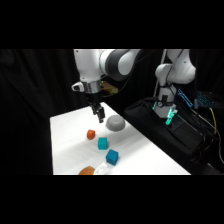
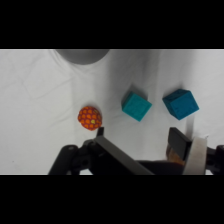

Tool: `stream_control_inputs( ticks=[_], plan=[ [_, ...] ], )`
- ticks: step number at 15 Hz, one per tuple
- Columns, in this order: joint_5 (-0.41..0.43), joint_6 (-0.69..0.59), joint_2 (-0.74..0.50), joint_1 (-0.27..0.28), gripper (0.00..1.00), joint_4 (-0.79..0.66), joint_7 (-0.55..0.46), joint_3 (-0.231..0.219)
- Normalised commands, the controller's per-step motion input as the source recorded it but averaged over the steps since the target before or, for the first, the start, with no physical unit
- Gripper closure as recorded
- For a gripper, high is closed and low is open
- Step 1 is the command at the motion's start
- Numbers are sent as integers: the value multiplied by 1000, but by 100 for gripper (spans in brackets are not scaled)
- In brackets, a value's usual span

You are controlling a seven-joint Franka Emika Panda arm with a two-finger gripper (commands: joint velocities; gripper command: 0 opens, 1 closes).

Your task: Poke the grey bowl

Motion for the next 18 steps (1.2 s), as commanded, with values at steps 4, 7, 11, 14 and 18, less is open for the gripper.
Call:
stream_control_inputs(
  ticks=[4,7,11,14,18],
  plan=[
    [18,10,-31,-40,0,-32,-59,22],
    [37,84,-188,-106,0,-202,-184,-22],
    [36,121,-392,-136,0,-385,-217,-72],
    [45,59,-576,-114,0,-504,-208,-82],
    [10,56,-608,-81,0,-492,-144,-85]
  ],
)
